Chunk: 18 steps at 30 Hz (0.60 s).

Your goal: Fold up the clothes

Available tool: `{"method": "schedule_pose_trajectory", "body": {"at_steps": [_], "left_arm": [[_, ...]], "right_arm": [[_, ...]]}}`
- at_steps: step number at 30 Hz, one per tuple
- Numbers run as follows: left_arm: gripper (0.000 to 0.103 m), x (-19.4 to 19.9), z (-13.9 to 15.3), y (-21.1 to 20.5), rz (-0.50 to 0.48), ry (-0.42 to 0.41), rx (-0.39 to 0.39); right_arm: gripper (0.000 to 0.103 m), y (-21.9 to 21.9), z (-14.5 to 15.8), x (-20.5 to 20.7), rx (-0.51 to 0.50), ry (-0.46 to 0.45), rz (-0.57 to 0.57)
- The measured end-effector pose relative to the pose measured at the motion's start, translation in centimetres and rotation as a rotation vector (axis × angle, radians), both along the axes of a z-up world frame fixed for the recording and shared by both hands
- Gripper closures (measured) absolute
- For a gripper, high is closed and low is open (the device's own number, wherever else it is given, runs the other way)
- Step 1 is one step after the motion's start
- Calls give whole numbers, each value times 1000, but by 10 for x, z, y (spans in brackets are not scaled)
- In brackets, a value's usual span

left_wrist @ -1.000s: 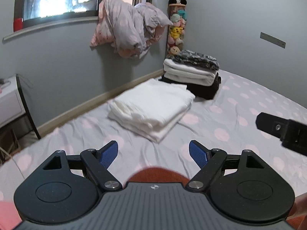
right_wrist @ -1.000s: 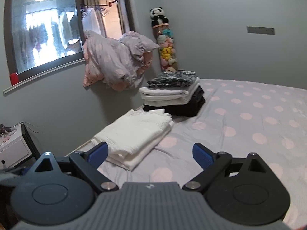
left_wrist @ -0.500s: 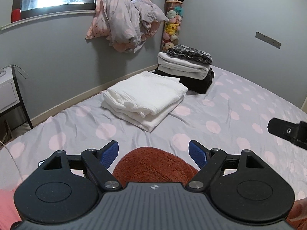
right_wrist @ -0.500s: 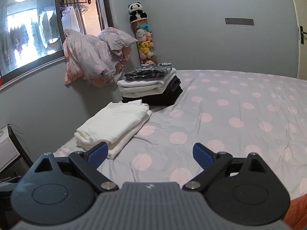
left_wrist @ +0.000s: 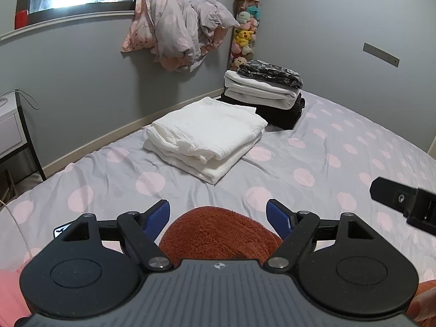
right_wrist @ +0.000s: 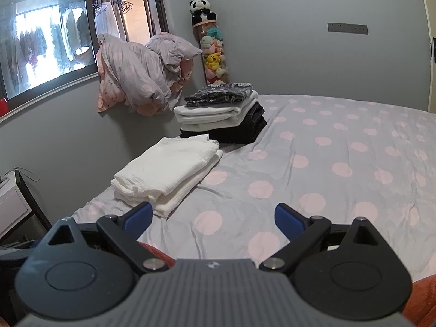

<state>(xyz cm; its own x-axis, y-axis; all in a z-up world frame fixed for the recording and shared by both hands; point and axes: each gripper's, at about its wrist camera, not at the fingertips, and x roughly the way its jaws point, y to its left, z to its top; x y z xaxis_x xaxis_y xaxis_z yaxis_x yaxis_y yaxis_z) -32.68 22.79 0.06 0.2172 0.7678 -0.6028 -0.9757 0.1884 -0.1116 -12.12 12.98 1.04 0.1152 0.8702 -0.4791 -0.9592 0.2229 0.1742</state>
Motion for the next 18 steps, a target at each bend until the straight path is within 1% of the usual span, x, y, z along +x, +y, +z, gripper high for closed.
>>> {"method": "schedule_pose_trajectory", "body": {"at_steps": [5,11,18], "left_arm": [[11,-2,0,1,8,1,3],[15,-4,1,2,7,1,1],[16,-5,2,4,8,4,2]], "right_arm": [[5,1,-1,-5,-4,-5,15],[5,3,-3,-7,-11,-3,24],[5,6,-4,-13,-15,-12,46]]}}
